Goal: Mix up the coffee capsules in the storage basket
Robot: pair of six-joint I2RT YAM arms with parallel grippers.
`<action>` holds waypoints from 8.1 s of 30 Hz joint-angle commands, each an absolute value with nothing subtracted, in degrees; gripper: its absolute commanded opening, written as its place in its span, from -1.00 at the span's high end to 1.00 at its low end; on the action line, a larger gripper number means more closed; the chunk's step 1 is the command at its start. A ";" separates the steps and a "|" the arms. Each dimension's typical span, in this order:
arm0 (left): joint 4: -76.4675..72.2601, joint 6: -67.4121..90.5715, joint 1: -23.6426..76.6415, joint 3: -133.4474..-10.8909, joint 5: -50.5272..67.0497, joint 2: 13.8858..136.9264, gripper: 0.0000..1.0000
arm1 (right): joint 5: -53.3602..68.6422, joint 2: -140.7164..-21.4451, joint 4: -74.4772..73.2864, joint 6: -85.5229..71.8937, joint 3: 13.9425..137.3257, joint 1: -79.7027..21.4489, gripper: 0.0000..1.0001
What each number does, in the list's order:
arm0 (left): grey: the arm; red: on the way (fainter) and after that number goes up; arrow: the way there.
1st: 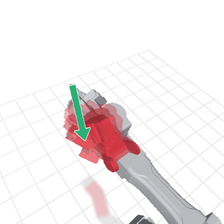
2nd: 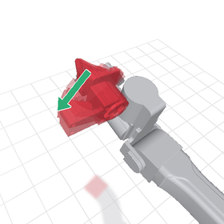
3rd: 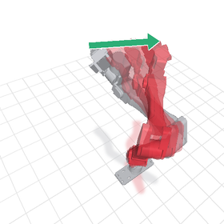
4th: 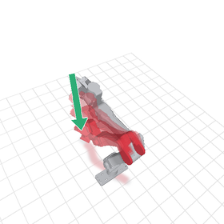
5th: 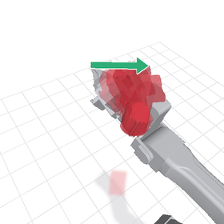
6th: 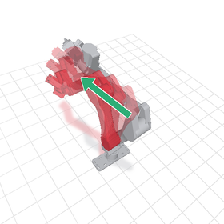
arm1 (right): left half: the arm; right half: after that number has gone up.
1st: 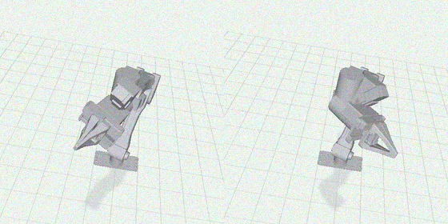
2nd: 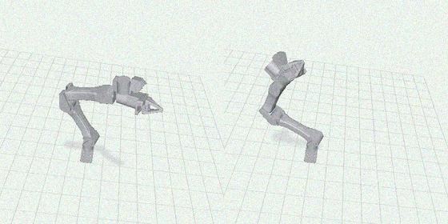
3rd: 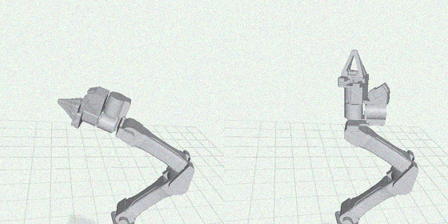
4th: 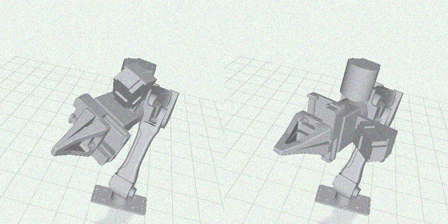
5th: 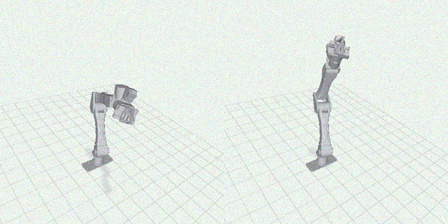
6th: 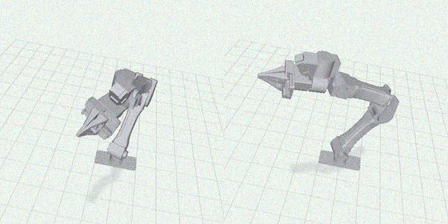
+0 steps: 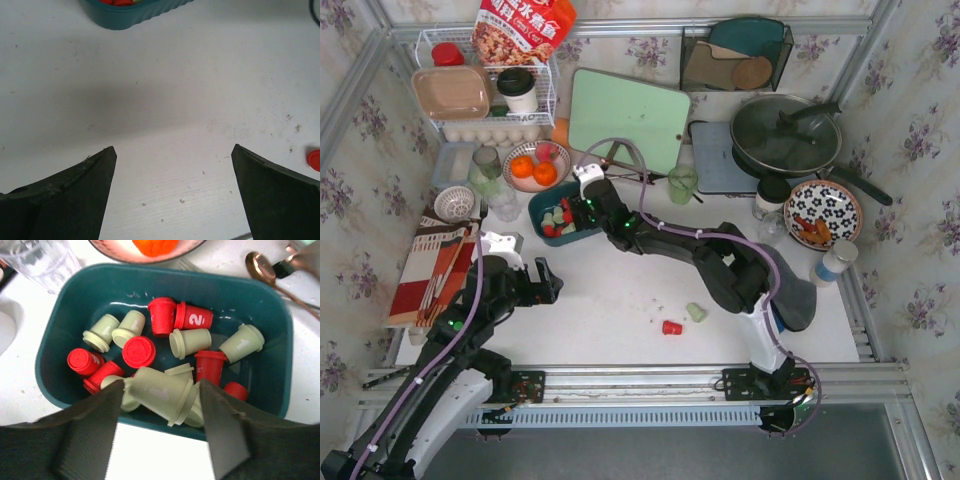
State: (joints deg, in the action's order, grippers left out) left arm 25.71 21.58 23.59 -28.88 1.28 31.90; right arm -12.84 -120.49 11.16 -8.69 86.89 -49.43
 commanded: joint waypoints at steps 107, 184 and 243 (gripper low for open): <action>26.67 22.78 23.61 -28.65 2.37 28.28 -1.00 | -7.97 -110.31 24.81 22.57 75.63 -54.58 0.54; 25.49 26.89 23.38 -25.32 -2.50 24.89 -0.99 | -6.96 -89.85 -43.53 14.03 56.17 -47.72 -0.38; 9.31 22.25 24.91 -20.45 6.73 25.16 -0.99 | 2.07 -69.50 -18.81 2.79 53.29 -47.86 1.00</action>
